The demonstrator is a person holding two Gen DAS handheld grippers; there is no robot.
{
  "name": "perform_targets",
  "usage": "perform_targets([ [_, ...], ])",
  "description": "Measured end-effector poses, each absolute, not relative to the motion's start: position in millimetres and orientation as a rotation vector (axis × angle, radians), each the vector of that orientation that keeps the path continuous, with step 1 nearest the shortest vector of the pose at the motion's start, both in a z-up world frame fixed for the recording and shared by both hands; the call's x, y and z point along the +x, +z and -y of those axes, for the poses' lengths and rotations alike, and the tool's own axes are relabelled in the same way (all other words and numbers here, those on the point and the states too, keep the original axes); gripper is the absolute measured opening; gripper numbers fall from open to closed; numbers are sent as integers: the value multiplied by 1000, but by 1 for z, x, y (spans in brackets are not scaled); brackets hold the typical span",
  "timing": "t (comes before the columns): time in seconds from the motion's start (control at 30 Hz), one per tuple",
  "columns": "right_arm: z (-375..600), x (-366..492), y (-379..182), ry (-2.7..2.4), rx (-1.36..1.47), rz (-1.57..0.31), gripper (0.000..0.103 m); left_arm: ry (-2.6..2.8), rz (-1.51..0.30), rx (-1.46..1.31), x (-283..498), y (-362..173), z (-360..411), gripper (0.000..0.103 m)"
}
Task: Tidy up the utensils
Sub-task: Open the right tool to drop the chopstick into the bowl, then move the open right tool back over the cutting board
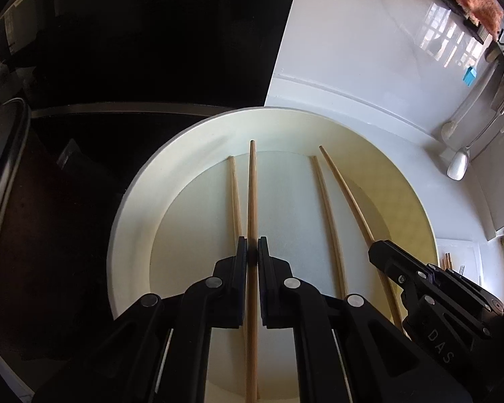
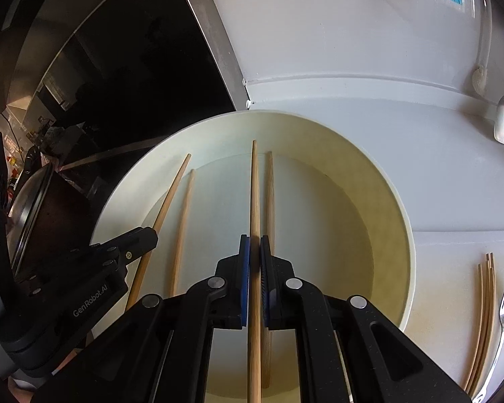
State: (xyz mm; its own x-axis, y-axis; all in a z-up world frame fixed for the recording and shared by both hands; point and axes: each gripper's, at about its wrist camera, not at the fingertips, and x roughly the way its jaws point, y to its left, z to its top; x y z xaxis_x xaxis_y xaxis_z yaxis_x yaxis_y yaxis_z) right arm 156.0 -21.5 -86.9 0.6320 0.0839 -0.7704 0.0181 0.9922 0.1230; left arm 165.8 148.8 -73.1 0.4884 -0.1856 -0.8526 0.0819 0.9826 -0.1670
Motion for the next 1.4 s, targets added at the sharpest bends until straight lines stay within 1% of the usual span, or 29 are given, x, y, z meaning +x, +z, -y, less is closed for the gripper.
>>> perform_targets([
  [0.4, 28, 187, -104, 41, 166, -986, 6, -153, -1095, -103, 188, -90, -140, 7],
  [0.63, 27, 193, -113, 34, 141, -1023, 6, -143, -1124, -97, 191, -97, -141, 7],
  [0.67, 28, 193, -113, 34, 137, -1027, 7, -141, -1127, -99, 190, -97, -142, 7],
  [0.73, 29, 192, -113, 26, 137, -1026, 17, -136, -1132, -104, 188, -97, -145, 7],
  [0.77, 30, 191, -113, 23, 140, -1024, 25, -133, -1134, -106, 188, -97, -147, 8],
  [0.83, 31, 187, -110, 22, 142, -1015, 27, -125, -1139, -109, 185, -96, -150, 13],
  [0.9, 34, 184, -107, 15, 136, -1005, 29, -114, -1132, -112, 182, -94, -153, 30],
  [0.93, 34, 181, -104, 13, 136, -998, 31, -108, -1126, -114, 180, -91, -155, 35],
  [0.97, 35, 178, -102, 14, 136, -988, 37, -103, -1118, -115, 177, -89, -156, 43],
  [1.0, 36, 175, -99, 14, 132, -977, 40, -98, -1109, -114, 175, -86, -157, 53],
  [1.03, 35, 172, -96, 14, 124, -969, 41, -96, -1099, -111, 173, -83, -158, 56],
  [1.1, 35, 165, -90, 13, 108, -953, 47, -95, -1088, -93, 169, -78, -157, 61],
  [1.17, 34, 158, -86, 12, 95, -937, 49, -100, -1083, -85, 166, -73, -156, 65],
  [1.27, 34, 147, -80, 11, 85, -919, 55, -107, -1067, -90, 161, -65, -157, 75],
  [1.4, 41, 133, -76, -5, 111, -913, 57, -118, -1052, -90, 151, -55, -160, 84],
])
